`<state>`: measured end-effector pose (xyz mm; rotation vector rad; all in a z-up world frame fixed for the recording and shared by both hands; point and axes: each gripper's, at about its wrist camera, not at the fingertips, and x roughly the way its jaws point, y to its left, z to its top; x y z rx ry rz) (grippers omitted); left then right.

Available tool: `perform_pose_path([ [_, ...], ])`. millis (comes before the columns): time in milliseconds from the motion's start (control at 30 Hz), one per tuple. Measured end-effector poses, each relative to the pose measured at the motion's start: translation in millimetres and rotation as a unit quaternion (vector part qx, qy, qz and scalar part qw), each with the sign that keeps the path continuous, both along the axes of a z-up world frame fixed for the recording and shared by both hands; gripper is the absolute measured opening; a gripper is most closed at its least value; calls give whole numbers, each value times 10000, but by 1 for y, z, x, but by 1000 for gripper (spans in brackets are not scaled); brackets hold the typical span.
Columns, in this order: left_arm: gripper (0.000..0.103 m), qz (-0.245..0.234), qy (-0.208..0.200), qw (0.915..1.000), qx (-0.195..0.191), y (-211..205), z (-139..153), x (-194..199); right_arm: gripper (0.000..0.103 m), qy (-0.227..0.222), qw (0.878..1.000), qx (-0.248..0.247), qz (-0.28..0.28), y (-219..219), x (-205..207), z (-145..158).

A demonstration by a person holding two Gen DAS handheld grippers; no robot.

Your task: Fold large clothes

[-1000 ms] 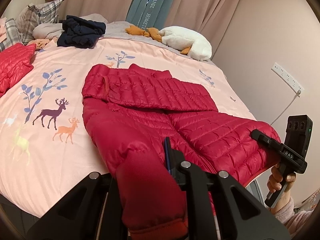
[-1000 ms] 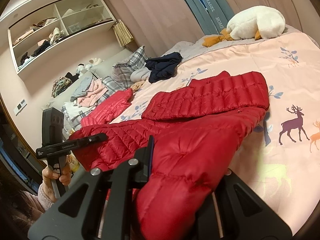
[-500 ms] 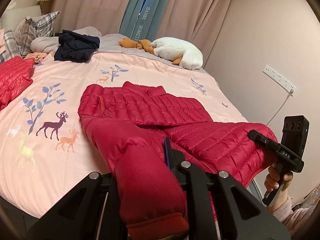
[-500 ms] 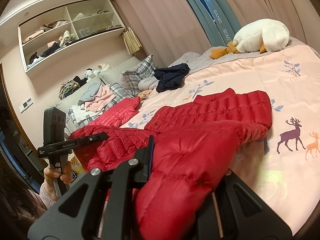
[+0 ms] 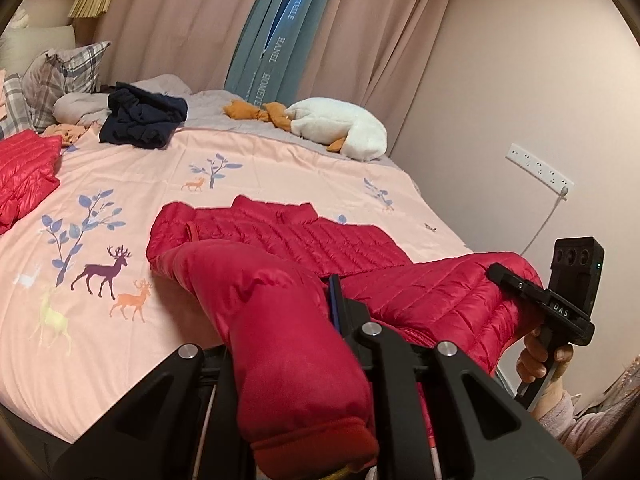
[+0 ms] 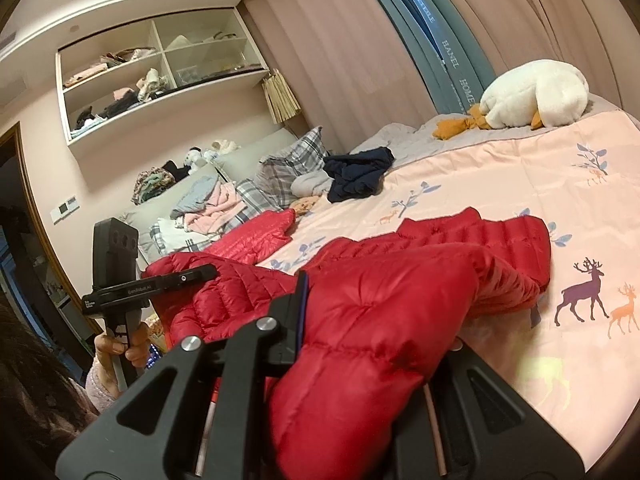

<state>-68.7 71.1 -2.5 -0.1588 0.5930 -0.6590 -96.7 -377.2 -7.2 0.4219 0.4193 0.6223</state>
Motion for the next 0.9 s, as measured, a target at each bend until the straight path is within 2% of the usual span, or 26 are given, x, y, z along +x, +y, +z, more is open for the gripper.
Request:
perform_pose_path([
  [167, 12, 0, -166, 9998, -115, 2, 7, -1, 13, -160, 9997, 192, 37, -5, 2, 5],
  [300, 13, 79, -102, 9998, -119, 1, 3, 8, 13, -86, 9997, 228, -94, -6, 11, 1],
  [500, 13, 304, 36, 9995, 36, -2, -6, 22, 14, 144, 9987, 238, -435, -9, 27, -11],
  [900, 13, 723, -24, 9967, 361, -12, -9, 45, 14, 377, 9945, 243, -951, -19, 52, -28],
])
